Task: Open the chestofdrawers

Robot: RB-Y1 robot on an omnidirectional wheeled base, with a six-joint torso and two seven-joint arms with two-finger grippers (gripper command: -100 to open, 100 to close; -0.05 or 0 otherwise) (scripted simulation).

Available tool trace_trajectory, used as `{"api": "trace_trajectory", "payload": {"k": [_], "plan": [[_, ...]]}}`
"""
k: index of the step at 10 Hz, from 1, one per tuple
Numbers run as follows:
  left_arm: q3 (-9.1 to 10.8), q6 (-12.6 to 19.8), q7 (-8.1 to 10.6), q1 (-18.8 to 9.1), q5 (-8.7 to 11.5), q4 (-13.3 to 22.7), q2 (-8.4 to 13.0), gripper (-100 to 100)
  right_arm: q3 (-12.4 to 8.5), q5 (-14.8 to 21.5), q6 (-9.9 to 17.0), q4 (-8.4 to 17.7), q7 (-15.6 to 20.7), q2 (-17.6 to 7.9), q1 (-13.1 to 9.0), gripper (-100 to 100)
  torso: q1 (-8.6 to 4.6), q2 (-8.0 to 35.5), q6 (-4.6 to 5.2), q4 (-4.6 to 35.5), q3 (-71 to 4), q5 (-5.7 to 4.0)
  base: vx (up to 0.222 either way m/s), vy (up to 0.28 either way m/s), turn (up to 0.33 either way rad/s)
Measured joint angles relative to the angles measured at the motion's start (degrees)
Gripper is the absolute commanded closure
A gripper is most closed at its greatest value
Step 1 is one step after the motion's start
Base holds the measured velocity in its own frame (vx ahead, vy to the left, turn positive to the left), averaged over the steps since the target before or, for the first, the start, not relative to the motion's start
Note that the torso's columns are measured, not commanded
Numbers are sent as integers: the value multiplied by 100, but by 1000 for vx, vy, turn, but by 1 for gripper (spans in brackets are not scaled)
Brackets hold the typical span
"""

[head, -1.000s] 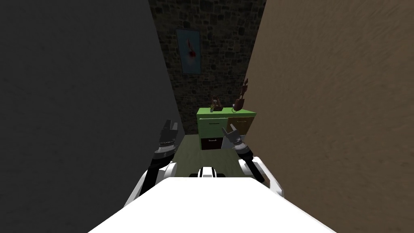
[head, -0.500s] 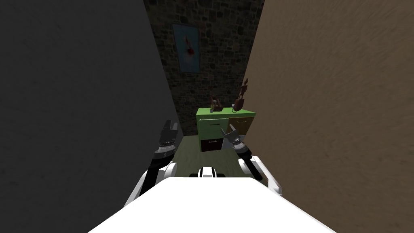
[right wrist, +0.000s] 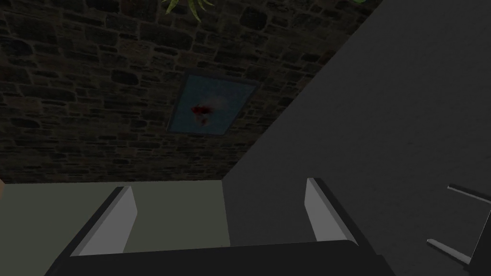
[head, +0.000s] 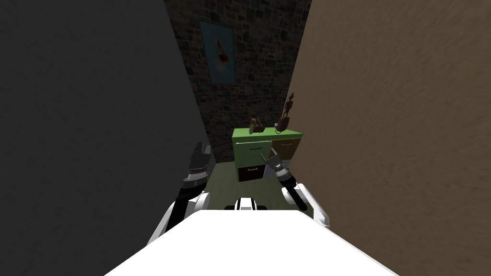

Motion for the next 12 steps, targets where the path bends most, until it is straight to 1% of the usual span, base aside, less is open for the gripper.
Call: {"api": "trace_trajectory", "payload": {"k": [3,4,7,11,12], "plan": [[0,0,0,-1,0,0,0,0,-53,244,-42,204,494,-9,-75,-100,-16,12,-1,3,6,-3,82,85,-112],[0,0,0,0,0,0,0,0,-49,381,-28,297,659,7,-127,-100,-15,14,1,4,8,-4,66,72,-83],[0,0,0,-1,0,0,0,0,-83,633,-70,510,1158,39,-170,-100,-11,11,-2,3,5,-1,76,97,-116],[0,0,0,-1,0,0,0,0,-141,998,-54,787,1724,54,-270,-100,-15,15,-1,4,8,-3,70,78,-97],[0,0,0,0,0,0,0,0,-167,1103,-88,918,1891,95,-294,-100,-10,9,1,2,5,-3,65,74,-62]]}}
